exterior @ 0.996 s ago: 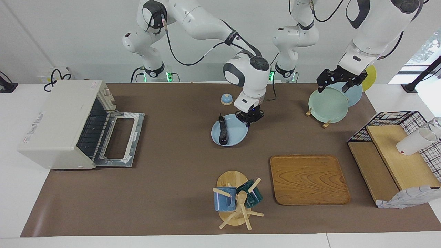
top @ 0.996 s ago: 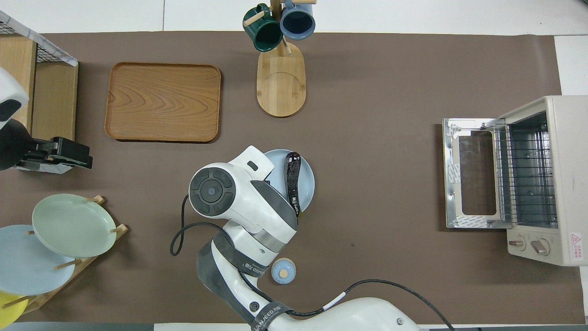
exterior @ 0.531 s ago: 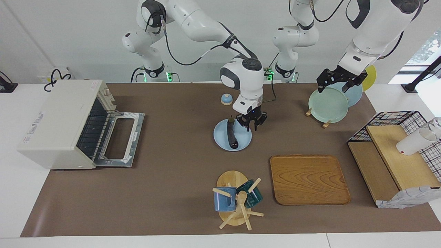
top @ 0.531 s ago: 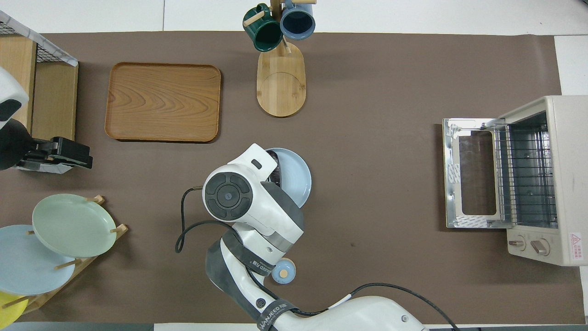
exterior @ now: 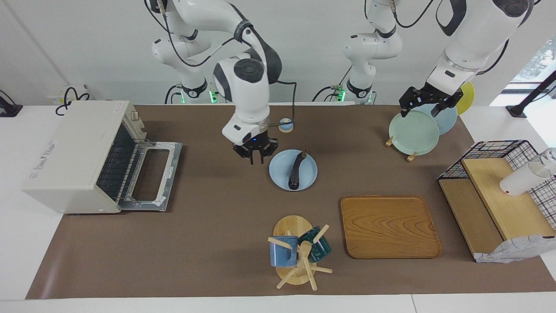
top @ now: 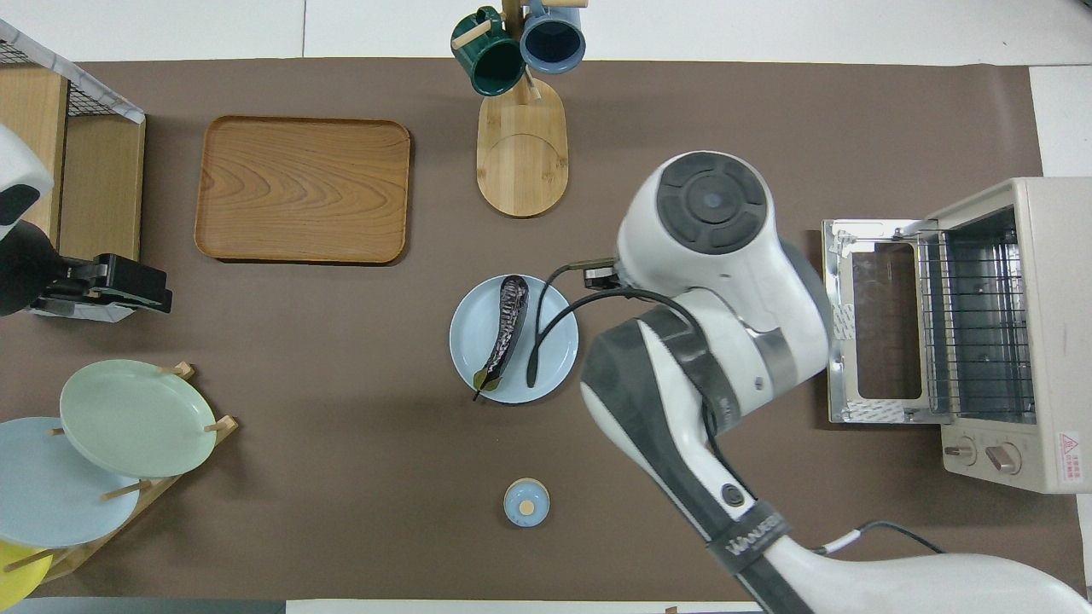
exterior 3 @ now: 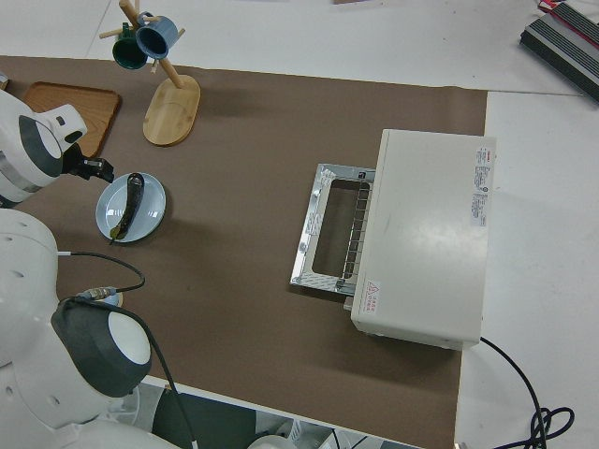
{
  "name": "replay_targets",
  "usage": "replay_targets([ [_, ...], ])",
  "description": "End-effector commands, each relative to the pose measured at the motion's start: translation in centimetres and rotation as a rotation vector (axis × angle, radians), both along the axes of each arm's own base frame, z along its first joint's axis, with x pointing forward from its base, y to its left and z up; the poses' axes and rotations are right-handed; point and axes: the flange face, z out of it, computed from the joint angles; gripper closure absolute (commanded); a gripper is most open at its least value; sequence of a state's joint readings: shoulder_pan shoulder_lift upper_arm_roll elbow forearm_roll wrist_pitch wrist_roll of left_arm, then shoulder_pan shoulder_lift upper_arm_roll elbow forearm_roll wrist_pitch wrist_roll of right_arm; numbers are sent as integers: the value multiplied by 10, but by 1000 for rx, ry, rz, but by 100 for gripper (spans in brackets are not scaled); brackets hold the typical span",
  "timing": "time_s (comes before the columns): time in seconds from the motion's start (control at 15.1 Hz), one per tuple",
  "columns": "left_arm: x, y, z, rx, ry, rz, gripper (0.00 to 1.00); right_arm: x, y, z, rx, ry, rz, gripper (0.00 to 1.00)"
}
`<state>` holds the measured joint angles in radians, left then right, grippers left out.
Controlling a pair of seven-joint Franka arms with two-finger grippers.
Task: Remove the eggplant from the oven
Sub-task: 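Withdraw the right gripper toward the oven while the left gripper reaches out, then grasp the eggplant on the plate with the left gripper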
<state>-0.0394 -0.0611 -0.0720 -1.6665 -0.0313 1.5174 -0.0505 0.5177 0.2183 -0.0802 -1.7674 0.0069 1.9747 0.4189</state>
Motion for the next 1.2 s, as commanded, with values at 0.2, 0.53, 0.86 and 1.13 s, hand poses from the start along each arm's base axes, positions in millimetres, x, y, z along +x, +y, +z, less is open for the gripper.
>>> replay_targets([
  [0.2, -4, -8, 1, -5, 16, -7, 0, -38, -126, -82, -80, -6, 12, 100],
  [0.53, -10, -41, -12, -8, -21, -50, 0, -34, -204, -117, -102, -68, 112, 100],
  [0.86, -27, -129, -70, -50, -52, -105, 0, -41, -224, -131, -96, -85, 88, 100],
  [1.13, -41, -214, -135, -85, -61, -133, 0, -40, -231, -137, -107, -66, 150, 100],
])
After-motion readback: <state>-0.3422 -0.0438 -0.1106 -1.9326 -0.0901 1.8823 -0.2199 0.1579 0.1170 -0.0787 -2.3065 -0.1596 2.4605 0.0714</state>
